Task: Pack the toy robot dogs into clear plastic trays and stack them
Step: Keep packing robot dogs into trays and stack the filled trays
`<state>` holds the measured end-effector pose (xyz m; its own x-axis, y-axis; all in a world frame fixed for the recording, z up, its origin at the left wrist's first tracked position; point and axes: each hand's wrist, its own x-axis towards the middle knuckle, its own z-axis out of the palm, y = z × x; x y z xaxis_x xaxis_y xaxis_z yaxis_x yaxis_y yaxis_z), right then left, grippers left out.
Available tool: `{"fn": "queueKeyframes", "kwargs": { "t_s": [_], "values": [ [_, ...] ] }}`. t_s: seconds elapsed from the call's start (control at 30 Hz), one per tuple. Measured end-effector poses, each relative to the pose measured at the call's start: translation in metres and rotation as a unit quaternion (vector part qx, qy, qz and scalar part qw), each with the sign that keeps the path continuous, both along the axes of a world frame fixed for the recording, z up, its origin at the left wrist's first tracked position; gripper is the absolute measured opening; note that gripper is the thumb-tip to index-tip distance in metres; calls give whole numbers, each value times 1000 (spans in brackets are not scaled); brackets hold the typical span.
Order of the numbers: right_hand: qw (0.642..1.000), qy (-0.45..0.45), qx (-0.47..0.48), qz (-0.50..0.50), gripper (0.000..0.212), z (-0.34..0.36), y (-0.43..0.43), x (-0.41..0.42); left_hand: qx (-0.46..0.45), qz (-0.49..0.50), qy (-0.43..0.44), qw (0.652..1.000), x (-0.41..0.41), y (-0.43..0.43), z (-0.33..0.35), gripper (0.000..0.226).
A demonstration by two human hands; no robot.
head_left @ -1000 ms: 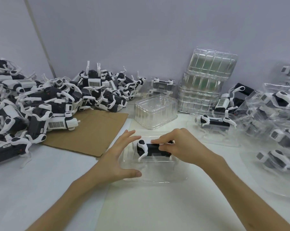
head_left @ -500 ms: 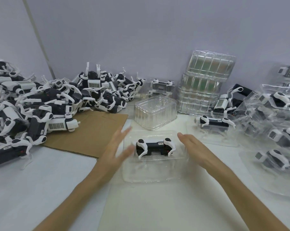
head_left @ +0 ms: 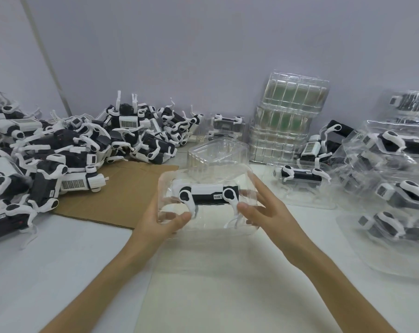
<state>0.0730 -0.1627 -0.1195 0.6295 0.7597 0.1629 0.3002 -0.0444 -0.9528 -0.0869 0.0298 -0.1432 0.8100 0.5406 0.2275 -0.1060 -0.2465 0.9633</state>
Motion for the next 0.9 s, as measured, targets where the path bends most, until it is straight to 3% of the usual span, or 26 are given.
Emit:
{"fn": "queueKeyframes", "kwargs": {
  "t_s": [0.27,0.5,0.67,0.77,0.9],
  "values": [
    [998,-38,12,-47,74,-6,1,0,3,30,-12,999,2,2,-8,77],
    [991,-62,18,-116,68,-10,6,0,13,37,-19,999,9,-1,-10,106],
    [988,-58,16,-140,61,-8,1,6,13,25,22,999,21,1,2,105],
    [987,-52,36,-148,68,-4,-1,7,-42,11,31,999,33,-2,9,95],
    [991,-89,20,-99,88,-2,-7,9,-187,13,33,982,54,-8,19,61]
  ]
}}
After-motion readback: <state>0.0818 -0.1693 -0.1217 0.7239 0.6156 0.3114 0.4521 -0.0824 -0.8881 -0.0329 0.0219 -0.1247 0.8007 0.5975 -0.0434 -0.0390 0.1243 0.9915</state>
